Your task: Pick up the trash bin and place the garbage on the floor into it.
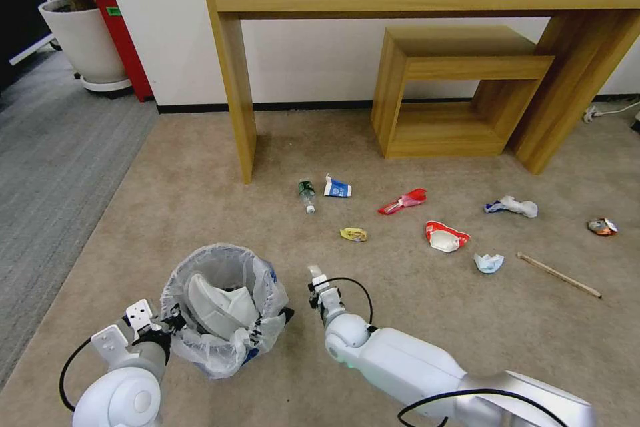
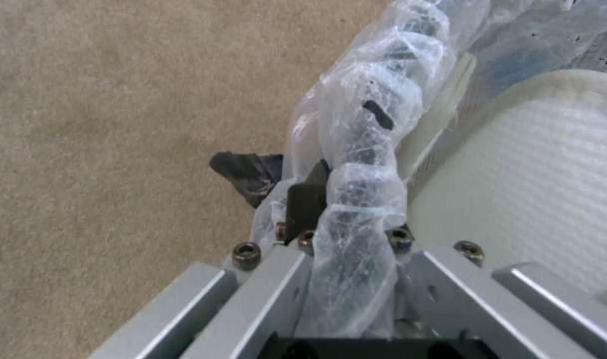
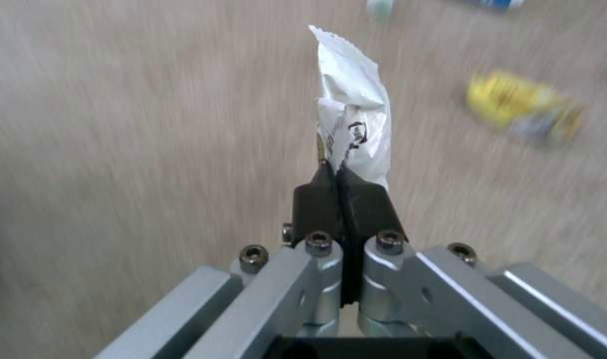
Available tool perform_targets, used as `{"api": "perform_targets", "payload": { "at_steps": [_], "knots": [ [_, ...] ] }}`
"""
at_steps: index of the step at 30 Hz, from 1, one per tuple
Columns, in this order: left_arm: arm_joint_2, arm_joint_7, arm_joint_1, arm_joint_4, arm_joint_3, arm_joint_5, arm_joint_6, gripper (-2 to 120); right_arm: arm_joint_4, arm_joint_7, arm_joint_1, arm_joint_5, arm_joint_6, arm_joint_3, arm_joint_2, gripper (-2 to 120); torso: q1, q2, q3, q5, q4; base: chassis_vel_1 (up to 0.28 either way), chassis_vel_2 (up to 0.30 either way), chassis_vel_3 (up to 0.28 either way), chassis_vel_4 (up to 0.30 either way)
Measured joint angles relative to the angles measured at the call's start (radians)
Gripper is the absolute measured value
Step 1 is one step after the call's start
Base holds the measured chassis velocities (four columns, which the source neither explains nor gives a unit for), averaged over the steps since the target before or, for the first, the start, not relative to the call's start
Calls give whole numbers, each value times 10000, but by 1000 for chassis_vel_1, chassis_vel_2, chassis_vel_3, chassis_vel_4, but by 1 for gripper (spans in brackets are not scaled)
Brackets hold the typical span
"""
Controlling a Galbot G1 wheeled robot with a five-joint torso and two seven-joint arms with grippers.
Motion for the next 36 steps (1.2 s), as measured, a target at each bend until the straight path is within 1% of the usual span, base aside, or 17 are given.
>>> {"api": "perform_targets", "payload": {
  "at_steps": [3,4,7,8,12,13,16,17,20,21,23,24,27,28,31,32,36],
  "knots": [
    [13,-21,-27,18,-33,8,-1,0,1594,-546,-265,-5,879,641,-1292,0,0,0,-1,-2,-2,0,0,0,0],
    [13,-21,-27,18,-33,8,-1,0,1594,-546,-265,-5,879,641,-1292,0,0,0,-1,-2,-2,0,0,0,0],
    [17,-24,-35,12,-32,-2,8,0,3176,-1830,-435,-27,1980,1214,-2402,0,0,0,0,0,-5,0,0,0,0],
    [17,-24,-35,12,-32,-2,8,0,3176,-1830,-435,-27,1980,1214,-2402,0,0,0,0,0,-5,0,0,0,0],
    [-18,-37,-42,-40,-16,6,35,0,5032,-3248,-212,225,2649,1290,-3177,0,0,0,-1,0,0,0,0,0,0],
    [-18,-37,-42,-40,-16,6,35,0,5032,-3248,-212,225,2649,1290,-3177,0,0,0,-1,0,0,0,0,0,0],
    [-82,-44,-46,-116,-5,33,59,0,6139,-3634,188,551,2681,769,-3471,0,0,0,-1,0,-1,0,0,0,0],
    [-82,-44,-46,-116,-5,33,59,0,6139,-3634,188,551,2681,769,-3471,0,0,0,-1,0,-1,0,0,0,0],
    [-153,-49,-19,-239,-3,74,73,0,6781,-3642,642,782,2497,-52,-3578,0,0,0,-1,-1,0,0,0,0,0],
    [-153,-49,-19,-239,-3,74,73,0,6781,-3642,642,782,2497,-52,-3578,0,0,0,-1,-1,0,0,0,0,0],
    [-186,-52,12,-337,-12,88,80,0,6976,-3522,993,894,2354,-713,-3603,0,0,0,-1,-2,1,0,0,0,0],
    [-186,-52,12,-337,-12,88,80,0,6976,-3522,993,894,2354,-713,-3603,0,0,0,-1,-2,1,0,0,0,0],
    [-252,-56,99,-527,-28,129,93,0,7004,-3043,1597,1126,1979,-1783,-3445,0,0,0,-1,-2,-1,0,0,0,0],
    [-252,-56,99,-527,-28,129,93,0,7004,-3043,1597,1126,1979,-1783,-3445,0,0,0,-1,-2,-1,0,0,0,0],
    [-332,-54,172,-701,-29,178,98,0,6922,-2546,2257,1423,1505,-2653,-3031,0,0,0,-1,-3,0,0,0,0,0],
    [-332,-54,172,-701,-29,178,98,0,6922,-2546,2257,1423,1505,-2653,-3031,0,0,0,-1,-3,0,0,0,0,0],
    [-377,-35,273,-852,-55,211,99,0,6762,-1817,2917,1775,954,-3365,-2532,0,0,0,0,-3,1,0,0,0,0]
  ]
}}
